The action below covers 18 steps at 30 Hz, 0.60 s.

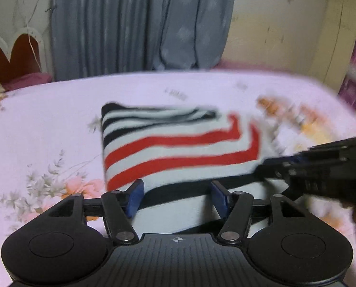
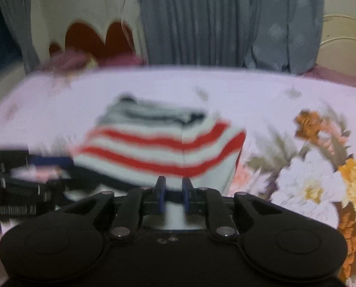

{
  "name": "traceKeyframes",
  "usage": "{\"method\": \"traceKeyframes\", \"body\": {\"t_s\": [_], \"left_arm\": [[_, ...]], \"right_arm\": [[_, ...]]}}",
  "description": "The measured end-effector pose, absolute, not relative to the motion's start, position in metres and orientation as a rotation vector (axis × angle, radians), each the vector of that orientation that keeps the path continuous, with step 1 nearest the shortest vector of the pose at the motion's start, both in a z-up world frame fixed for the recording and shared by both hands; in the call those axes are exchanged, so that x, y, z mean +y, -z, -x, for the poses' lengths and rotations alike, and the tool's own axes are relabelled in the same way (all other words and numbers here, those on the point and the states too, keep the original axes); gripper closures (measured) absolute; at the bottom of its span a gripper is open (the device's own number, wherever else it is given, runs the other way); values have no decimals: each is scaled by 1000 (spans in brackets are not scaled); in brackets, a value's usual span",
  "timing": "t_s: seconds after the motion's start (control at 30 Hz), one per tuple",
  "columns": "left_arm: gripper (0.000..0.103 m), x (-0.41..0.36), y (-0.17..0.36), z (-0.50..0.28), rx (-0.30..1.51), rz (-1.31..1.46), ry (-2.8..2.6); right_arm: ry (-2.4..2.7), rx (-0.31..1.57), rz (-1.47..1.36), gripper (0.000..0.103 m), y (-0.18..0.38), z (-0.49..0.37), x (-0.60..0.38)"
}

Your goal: Fold small clothes

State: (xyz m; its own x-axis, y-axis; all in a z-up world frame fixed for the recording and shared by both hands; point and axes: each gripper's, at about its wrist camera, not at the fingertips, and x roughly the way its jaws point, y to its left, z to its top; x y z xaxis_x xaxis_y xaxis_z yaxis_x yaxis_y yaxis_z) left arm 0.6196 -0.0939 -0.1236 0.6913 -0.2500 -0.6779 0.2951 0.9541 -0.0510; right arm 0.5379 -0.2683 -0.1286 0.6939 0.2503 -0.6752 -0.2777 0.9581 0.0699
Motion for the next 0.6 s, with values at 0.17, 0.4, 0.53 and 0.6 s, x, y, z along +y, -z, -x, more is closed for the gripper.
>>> {"method": "traceKeyframes", "body": {"t_s": [0.17, 0.4, 0.53, 0.6], "left_arm": [[42, -98, 128, -622, 765, -100, 307], [42, -102, 103, -635, 669, -151, 316], [42, -107, 99, -676, 658, -159, 312], [42, -111, 104, -700, 667, -138, 310]], "right_arm": [[-291, 727, 113, 94, 141, -533, -261], [-259, 624, 51, 88, 119, -545, -280], [-238, 623, -1, 88, 112, -589, -285], [-253, 616, -6, 87, 111, -606, -281]]}}
